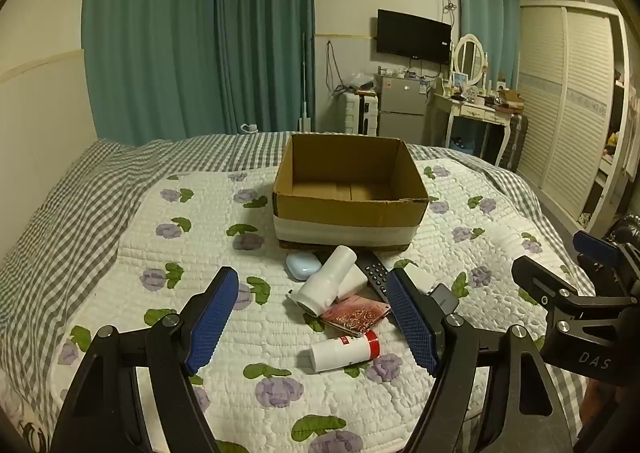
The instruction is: Organize rigid objects
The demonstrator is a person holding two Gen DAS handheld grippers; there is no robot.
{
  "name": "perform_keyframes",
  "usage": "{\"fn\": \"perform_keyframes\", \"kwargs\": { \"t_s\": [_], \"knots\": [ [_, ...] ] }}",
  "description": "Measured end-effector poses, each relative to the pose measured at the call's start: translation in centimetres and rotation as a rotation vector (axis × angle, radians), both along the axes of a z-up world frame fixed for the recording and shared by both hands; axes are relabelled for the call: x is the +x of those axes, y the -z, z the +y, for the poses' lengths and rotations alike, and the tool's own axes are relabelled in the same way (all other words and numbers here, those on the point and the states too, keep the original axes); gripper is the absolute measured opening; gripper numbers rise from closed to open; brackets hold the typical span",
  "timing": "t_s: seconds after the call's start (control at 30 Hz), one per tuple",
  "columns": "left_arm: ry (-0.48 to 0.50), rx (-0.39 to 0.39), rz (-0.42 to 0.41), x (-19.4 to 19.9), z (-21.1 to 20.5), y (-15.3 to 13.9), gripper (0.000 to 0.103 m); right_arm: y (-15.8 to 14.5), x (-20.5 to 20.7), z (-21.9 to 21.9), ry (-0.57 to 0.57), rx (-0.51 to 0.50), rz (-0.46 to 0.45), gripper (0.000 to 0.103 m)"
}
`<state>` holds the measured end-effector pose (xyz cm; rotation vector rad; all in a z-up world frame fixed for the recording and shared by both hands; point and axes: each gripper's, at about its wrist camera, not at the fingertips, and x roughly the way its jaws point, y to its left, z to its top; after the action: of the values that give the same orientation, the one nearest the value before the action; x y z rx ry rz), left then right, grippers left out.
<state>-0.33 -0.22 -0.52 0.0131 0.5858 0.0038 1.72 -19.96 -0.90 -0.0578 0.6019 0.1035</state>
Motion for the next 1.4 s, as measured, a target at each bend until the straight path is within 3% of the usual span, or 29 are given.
{"fn": "perform_keyframes", "kwargs": {
  "t_s": [1.4],
  "knots": [
    [0.015,-0.001,0.005,0.02,-0.01,0.34,0.079,-0.20,-0.38,0.55,-0.018,-0.013,0.005,0.103]
  ]
}}
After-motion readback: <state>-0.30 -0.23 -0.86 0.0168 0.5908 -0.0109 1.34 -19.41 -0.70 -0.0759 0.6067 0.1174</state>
